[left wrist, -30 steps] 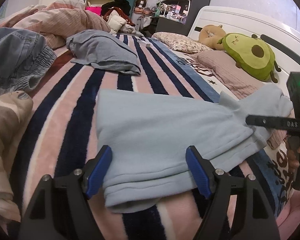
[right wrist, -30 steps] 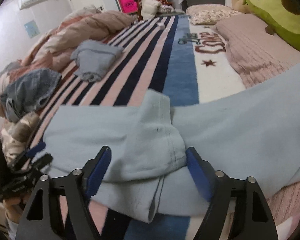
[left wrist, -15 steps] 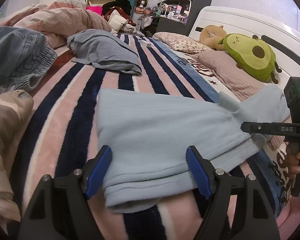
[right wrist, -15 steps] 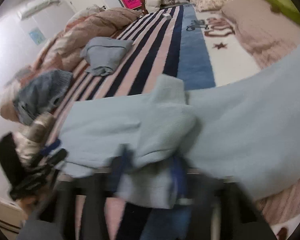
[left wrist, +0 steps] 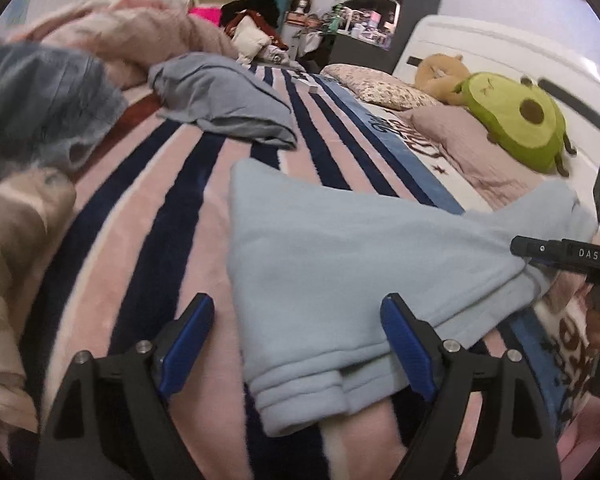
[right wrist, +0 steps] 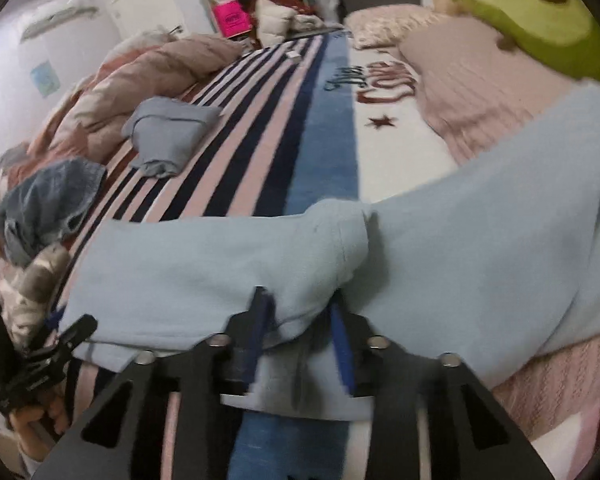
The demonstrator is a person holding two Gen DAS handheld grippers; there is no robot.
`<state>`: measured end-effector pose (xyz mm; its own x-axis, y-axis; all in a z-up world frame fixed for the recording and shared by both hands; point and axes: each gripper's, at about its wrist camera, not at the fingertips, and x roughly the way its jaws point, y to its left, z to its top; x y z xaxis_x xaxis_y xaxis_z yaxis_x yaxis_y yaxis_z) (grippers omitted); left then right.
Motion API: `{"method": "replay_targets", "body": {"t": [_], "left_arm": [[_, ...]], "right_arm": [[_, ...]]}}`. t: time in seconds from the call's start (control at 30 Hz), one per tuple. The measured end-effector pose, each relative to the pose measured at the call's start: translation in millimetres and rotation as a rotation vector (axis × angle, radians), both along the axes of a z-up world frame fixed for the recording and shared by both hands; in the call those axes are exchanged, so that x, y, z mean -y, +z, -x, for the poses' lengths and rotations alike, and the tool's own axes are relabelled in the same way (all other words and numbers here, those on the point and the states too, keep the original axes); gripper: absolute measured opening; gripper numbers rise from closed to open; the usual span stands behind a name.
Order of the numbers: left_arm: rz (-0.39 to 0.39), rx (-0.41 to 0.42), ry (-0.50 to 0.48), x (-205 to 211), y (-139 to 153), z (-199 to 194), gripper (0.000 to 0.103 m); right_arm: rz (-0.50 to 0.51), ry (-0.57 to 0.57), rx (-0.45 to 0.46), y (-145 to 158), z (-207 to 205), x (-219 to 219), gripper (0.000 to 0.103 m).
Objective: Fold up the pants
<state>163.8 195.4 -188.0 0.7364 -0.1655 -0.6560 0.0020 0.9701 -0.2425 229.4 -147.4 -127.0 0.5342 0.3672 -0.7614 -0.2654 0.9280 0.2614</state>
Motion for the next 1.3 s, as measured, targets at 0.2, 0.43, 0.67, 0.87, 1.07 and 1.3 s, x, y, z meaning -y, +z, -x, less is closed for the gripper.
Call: {"method": "replay_targets", "body": {"t": [0.2,0.43,0.67,0.87,1.07,1.3], "left_arm": [[-0.022,-0.002,0.011,4.3,-0.9,0.5,0.083],[-0.003,-0.009,0.010,3.0,-2.4,-0.3,0.083],[-0.010,-0.016,0.014,2.5,-3.2,-1.5,0.083],[-0.035,-0.019,0.023,3.0,-3.4,-2.6,0.084],[-0.062,-0.020,0.038,4.2,-3.2,-2.2,0.085],[-0.035,-0.021,0.036,0.9,-3.9,-2.7,0.085]], "right_arm": [[0.070,-0.078,0.115,29.2,0.6,18.2,0.037],[-0.015,-0.196,0.156,65.2,37.1,95.8,0.066],[0.068,-0.440,0.193,66.9,61.2,183.9,0.075],[-0.067,-0.418,0.186,54.9,44.2,204.4,0.082],[0.035,-0.395,0.264,63.7,25.5,180.0,0.019],[0.020,-0.269,0.370,92.6,32.5,136.5,0.005]]}}
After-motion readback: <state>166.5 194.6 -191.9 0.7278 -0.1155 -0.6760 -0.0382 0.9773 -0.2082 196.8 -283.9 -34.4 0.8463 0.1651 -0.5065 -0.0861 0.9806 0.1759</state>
